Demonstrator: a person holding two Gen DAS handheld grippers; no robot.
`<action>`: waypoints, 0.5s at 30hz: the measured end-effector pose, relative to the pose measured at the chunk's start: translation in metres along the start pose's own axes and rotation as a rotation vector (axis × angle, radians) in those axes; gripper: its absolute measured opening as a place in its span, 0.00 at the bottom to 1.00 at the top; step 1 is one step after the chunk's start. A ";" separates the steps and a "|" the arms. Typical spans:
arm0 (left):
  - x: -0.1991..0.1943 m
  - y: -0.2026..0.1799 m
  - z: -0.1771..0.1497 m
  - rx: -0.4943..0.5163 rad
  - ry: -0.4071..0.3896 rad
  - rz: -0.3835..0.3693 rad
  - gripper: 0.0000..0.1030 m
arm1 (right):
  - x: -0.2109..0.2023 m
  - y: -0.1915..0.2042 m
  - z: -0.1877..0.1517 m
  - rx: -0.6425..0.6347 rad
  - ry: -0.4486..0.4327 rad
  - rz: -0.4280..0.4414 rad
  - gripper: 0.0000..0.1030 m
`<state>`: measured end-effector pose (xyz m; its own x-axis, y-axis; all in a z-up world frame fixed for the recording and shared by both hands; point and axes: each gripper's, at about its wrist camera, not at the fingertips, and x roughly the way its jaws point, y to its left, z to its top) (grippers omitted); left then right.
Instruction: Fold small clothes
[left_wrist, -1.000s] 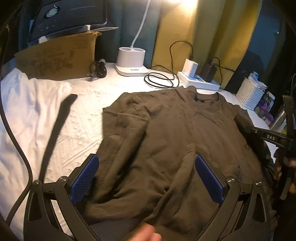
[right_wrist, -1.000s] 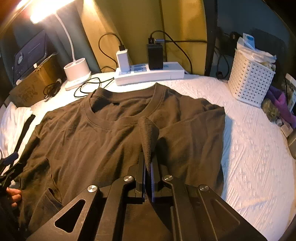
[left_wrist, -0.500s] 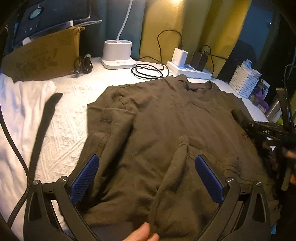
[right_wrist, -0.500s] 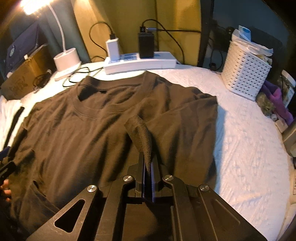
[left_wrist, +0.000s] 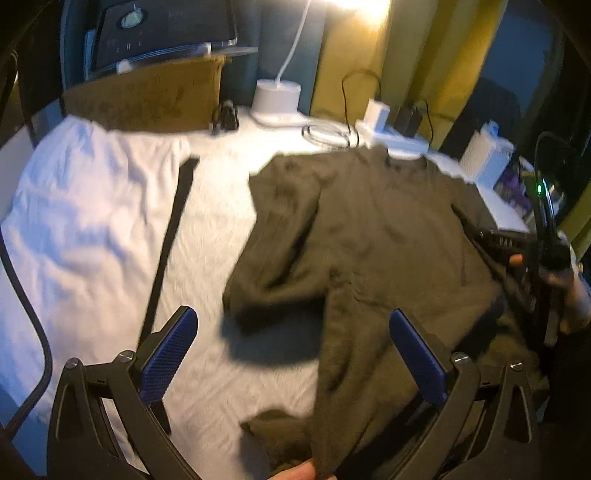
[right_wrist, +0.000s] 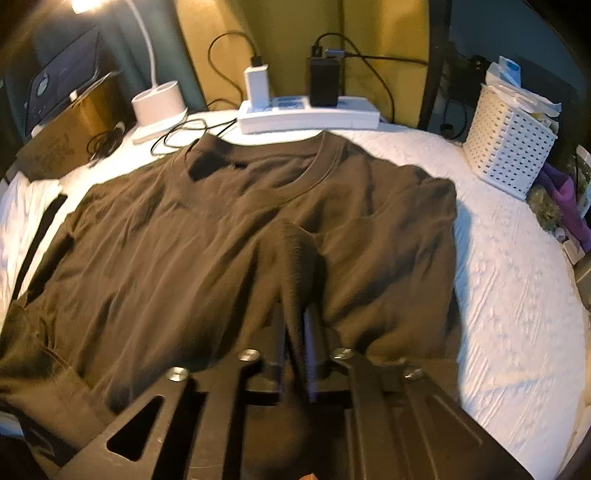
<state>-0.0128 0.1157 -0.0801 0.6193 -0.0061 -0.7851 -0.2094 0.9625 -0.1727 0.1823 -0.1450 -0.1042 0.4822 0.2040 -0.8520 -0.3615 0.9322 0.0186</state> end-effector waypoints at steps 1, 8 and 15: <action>0.000 0.000 -0.003 0.000 0.008 -0.003 1.00 | 0.001 0.002 -0.004 -0.003 0.013 0.018 0.85; -0.022 0.011 -0.010 -0.003 -0.025 0.024 1.00 | -0.028 0.003 -0.019 -0.006 -0.026 0.012 1.00; -0.014 0.015 0.021 0.023 -0.080 0.047 1.00 | -0.066 -0.006 -0.025 0.010 -0.086 -0.011 1.00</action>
<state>-0.0085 0.1357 -0.0590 0.6681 0.0597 -0.7417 -0.2225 0.9672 -0.1227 0.1330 -0.1719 -0.0612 0.5534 0.2179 -0.8039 -0.3477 0.9375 0.0148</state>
